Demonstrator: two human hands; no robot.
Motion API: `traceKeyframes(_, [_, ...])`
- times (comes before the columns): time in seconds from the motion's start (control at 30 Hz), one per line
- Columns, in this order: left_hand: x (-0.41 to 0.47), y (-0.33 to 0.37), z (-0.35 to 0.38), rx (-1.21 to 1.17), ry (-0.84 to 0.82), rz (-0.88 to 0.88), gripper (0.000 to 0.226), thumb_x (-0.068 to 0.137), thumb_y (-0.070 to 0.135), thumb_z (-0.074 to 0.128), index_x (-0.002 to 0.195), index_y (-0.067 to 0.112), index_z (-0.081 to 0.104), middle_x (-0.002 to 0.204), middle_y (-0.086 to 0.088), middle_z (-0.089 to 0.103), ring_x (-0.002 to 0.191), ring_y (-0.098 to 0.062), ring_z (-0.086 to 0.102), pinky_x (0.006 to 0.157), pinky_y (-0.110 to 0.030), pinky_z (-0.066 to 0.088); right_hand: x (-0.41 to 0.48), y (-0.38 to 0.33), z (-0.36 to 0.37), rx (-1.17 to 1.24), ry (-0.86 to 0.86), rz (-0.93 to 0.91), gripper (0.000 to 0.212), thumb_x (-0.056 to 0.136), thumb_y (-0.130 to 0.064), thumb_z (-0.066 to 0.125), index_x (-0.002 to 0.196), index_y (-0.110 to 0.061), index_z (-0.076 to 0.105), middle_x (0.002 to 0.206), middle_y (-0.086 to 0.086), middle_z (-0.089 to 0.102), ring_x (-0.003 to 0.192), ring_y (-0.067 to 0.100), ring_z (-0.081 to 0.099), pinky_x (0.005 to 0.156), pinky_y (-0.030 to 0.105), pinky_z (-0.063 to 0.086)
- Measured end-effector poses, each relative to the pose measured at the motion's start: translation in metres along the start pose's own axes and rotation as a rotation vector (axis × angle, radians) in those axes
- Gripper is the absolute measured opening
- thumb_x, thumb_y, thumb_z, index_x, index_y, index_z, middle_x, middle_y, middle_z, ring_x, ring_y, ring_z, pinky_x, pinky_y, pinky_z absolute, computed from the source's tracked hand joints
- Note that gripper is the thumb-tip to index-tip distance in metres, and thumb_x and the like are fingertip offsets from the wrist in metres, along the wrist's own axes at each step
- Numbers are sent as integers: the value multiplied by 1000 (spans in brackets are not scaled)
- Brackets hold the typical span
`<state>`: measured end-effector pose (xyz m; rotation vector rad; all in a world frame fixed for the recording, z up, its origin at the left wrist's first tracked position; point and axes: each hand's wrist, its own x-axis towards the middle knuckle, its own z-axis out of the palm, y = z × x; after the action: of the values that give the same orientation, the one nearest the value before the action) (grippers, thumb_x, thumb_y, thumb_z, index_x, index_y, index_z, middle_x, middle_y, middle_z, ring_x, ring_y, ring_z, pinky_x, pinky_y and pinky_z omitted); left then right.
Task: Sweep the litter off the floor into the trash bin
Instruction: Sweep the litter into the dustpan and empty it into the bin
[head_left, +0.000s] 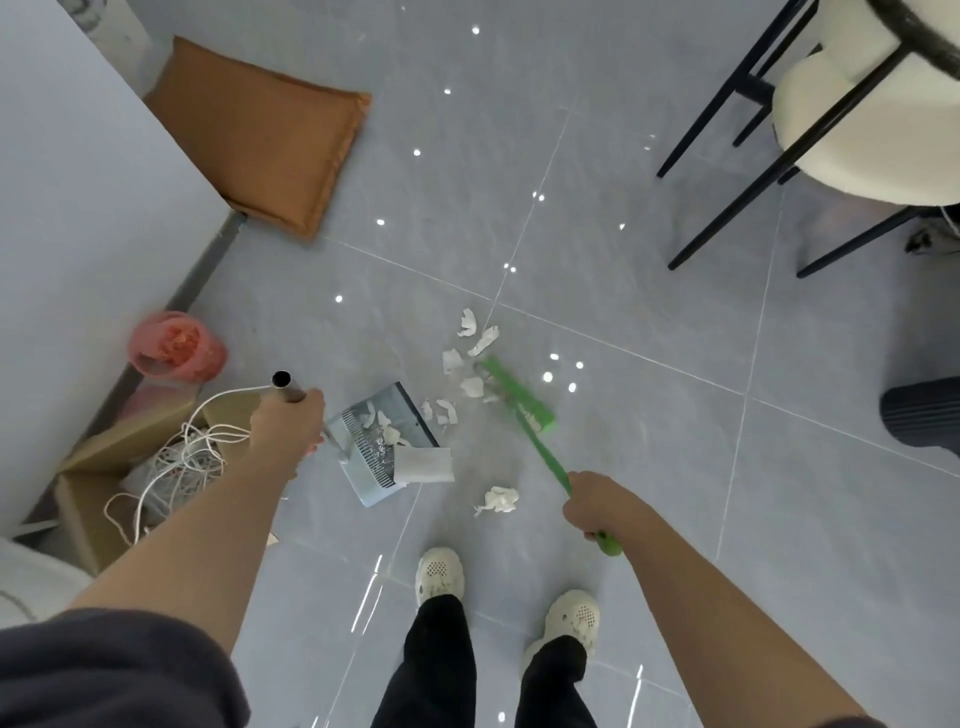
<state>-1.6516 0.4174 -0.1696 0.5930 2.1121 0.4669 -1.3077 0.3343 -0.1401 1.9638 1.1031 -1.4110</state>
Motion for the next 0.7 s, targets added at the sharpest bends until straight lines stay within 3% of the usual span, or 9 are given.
traceKeyframes(0.1, [-8, 13, 4, 34, -23, 53, 26, 77, 27, 57, 64, 6, 60, 55, -13, 61, 59, -35, 67, 72, -46, 59, -12, -16, 24, -58, -73, -54, 46, 94, -10, 37, 140, -11, 38, 79, 1, 47, 57, 11, 50, 45, 21, 40])
traceKeyframes(0.27, [-13, 20, 17, 60, -99, 98, 21, 74, 24, 56, 63, 7, 60, 52, -12, 57, 56, -31, 58, 68, -42, 55, -35, -12, 23, -49, -138, -98, 42, 89, -7, 36, 130, -12, 44, 75, 3, 48, 52, 12, 47, 46, 22, 38])
traceKeyframes(0.47, [-50, 28, 34, 71, -171, 162, 20, 72, 26, 54, 67, 8, 63, 57, -12, 58, 62, -29, 59, 66, -43, 54, -79, 38, 11, -13, -15, -51, 49, 93, -9, 37, 141, -19, 38, 86, 2, 50, 62, 11, 51, 52, 21, 44])
traceKeyframes(0.6, [-103, 49, 47, 90, -221, 231, 22, 74, 24, 54, 73, 4, 65, 60, -12, 62, 60, -30, 61, 75, -52, 59, -112, 80, 14, 59, 75, -7, 57, 93, -8, 36, 148, -21, 29, 103, 4, 51, 63, 11, 53, 49, 20, 44])
traceKeyframes(0.7, [-147, 63, 58, 84, -250, 280, 20, 75, 25, 54, 74, 7, 62, 63, -12, 63, 61, -31, 63, 77, -51, 59, -143, 112, 15, 119, 112, 9, 56, 94, -8, 35, 148, -20, 28, 102, 3, 49, 62, 11, 53, 47, 20, 42])
